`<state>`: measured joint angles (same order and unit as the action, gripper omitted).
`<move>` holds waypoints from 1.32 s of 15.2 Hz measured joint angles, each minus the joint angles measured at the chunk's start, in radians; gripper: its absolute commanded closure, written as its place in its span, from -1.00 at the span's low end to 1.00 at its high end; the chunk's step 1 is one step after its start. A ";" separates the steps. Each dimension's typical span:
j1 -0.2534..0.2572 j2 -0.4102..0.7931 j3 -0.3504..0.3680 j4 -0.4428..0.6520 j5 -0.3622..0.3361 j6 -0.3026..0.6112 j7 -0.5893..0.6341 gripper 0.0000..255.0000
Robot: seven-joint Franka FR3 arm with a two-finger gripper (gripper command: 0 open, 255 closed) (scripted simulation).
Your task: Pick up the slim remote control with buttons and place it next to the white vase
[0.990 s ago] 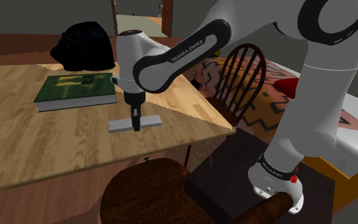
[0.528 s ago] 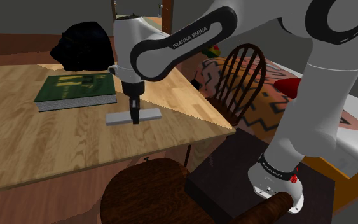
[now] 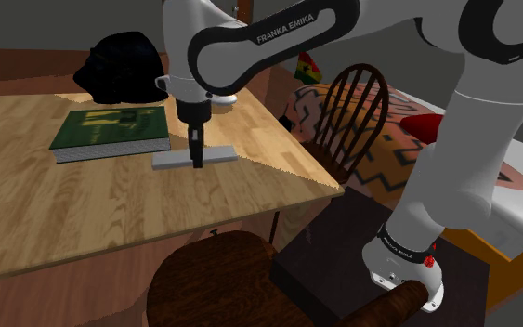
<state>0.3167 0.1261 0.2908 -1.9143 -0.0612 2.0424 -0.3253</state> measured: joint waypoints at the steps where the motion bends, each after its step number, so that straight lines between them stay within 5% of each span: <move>1: 0.000 -0.006 0.000 0.005 0.002 -0.010 -0.001 1.00; 7: -0.007 -0.023 -0.003 0.059 0.010 -0.081 -0.017 1.00; 20: -0.152 0.104 -0.117 0.232 0.003 -0.122 -0.279 1.00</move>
<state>0.1643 0.2301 0.1734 -1.6819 -0.0584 1.9204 -0.6042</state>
